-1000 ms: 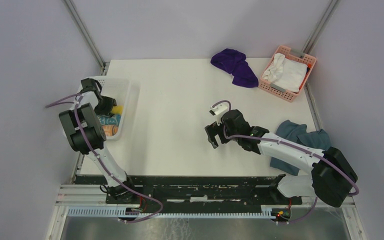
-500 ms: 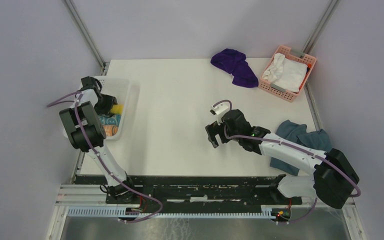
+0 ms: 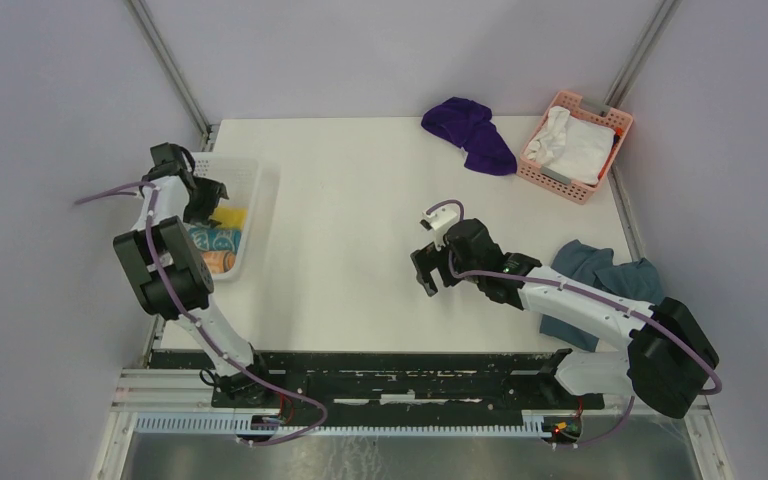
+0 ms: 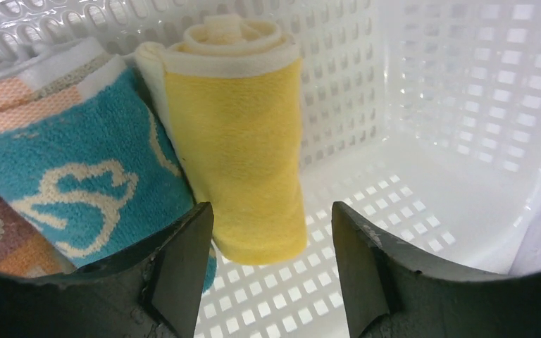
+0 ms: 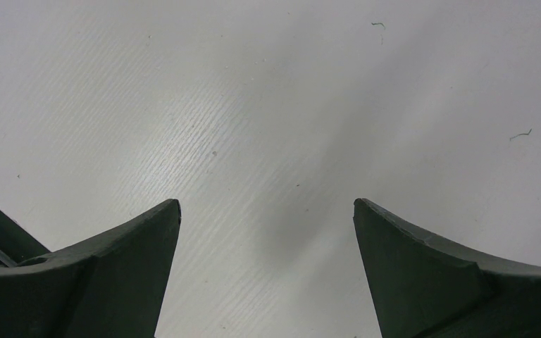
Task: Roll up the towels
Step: Place the towel in the bin, then reset both arms
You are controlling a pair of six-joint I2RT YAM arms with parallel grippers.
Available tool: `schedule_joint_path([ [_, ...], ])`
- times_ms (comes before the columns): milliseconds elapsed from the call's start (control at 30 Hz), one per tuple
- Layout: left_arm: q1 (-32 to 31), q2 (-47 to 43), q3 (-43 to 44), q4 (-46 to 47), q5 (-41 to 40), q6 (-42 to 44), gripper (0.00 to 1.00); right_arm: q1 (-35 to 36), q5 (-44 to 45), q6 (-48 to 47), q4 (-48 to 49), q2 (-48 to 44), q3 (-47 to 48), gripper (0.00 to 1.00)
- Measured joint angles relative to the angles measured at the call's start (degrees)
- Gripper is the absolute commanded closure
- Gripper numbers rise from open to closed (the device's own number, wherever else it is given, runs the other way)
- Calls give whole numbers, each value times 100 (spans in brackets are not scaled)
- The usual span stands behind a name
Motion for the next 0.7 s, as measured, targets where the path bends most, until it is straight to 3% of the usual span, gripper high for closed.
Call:
schedule_joint_path([
  [167, 0, -415, -203, 33, 15, 7, 29, -2, 87, 9, -177, -4, 37, 0],
  [400, 0, -1976, -1231, 168, 313, 590, 24, -52, 944, 280, -695, -221, 306, 0],
  [533, -17, -3220, -1589, 319, 531, 1257, 11, -251, 1637, 588, -1121, -525, 498, 0],
  [700, -481, -4822, -2149, 741, 553, 1788, 2, -398, 2590, 844, -1810, -1224, 599, 0],
])
